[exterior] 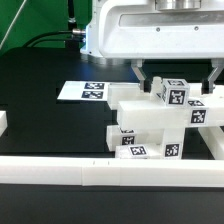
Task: Assemble chair
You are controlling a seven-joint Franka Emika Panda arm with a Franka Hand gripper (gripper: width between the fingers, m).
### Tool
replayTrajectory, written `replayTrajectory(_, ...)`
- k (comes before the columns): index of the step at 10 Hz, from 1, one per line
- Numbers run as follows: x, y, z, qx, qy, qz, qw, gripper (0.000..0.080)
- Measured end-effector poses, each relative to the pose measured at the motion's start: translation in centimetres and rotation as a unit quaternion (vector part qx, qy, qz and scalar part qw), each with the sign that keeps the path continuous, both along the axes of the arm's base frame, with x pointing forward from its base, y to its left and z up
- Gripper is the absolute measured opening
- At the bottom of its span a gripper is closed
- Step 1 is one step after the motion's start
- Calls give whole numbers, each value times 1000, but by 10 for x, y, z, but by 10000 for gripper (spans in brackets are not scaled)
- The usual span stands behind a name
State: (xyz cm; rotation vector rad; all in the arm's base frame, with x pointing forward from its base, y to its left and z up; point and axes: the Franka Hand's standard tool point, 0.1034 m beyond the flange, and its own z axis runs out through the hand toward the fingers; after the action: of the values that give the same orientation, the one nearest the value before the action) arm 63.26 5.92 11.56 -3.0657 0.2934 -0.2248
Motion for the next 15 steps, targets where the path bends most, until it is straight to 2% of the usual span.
replayTrajectory(1, 0, -1, -1, -11, -1, 49, 999, 649)
replayTrajectory(3, -1, -4, -2, -21, -2, 107, 994, 649)
replayTrajectory(4, -1, -5, -2, -20, -2, 101, 995, 513)
replayTrajectory(5, -1, -5, -2, -19, -2, 100, 995, 513)
replayTrajectory(6, -1, -4, -2, -18, -2, 89, 996, 362)
replayTrajectory(7, -1, -5, -2, -18, -2, 89, 996, 284)
replayTrajectory(9, 0, -4, -2, -9, 0, 37, 999, 284)
replayTrajectory(12, 1, -3, -2, 12, -8, -113, 993, 284)
replayTrajectory(15, 2, 5, -3, 47, -12, -305, 951, 284)
